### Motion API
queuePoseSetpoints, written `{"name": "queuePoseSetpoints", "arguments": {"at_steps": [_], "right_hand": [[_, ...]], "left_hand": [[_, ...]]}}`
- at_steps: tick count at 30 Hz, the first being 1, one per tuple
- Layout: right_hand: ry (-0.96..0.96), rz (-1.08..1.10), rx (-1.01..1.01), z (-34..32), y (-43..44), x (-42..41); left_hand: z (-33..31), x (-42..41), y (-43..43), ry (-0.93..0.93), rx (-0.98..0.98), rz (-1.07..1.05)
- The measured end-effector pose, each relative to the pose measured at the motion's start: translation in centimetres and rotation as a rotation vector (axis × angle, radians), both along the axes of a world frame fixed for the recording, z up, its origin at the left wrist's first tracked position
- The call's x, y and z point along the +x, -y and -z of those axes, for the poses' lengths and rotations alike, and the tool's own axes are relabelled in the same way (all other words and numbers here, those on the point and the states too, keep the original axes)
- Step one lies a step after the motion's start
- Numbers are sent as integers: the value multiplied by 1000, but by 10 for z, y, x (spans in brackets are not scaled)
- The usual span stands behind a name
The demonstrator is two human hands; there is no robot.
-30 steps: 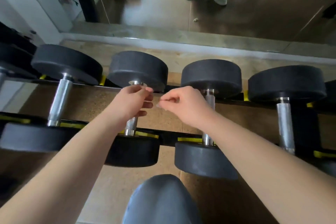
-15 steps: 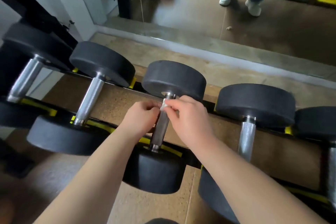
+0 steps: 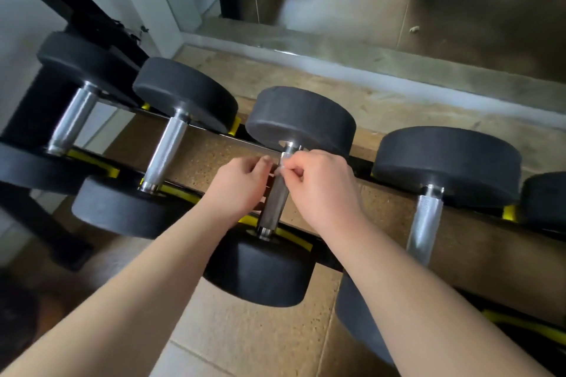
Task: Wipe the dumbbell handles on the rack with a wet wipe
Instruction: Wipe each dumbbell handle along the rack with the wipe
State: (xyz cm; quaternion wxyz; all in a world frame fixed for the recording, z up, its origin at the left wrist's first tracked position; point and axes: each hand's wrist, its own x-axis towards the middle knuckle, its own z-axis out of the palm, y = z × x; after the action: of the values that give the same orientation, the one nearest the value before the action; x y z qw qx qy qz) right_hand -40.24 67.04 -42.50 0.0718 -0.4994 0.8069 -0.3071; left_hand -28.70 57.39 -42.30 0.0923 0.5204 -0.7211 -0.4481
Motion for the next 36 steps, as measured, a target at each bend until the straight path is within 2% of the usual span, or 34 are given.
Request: {"name": "queuePoseSetpoints", "arguments": {"at_steps": [3, 8, 12, 15, 18, 22, 29, 33, 36], "right_hand": [[-19, 7, 27, -5, 1, 5], [36, -7, 52, -15, -2, 7], [-57, 18, 50, -12, 1, 11], [-114, 36, 58, -6, 4, 9], [-111, 31, 52, -7, 3, 8], [-198, -9, 107, -8, -2, 17], [-60, 90, 130, -20, 3, 25], [-155, 216, 74, -4, 4, 22], [-197, 139, 70, 2, -2, 24]], "left_hand": [[-14, 2, -8, -24, 25, -65], [-35, 0, -20, 88, -76, -17], [-24, 0, -15, 52, 27, -13], [-14, 3, -9, 24, 34, 34], [-5, 5, -4, -81, 161, 52], [-2, 8, 4, -138, 317, 73], [0, 10, 17, -183, 600, 54], [9, 9, 20, -278, 758, 101], [19, 8, 22, -330, 787, 141]]}}
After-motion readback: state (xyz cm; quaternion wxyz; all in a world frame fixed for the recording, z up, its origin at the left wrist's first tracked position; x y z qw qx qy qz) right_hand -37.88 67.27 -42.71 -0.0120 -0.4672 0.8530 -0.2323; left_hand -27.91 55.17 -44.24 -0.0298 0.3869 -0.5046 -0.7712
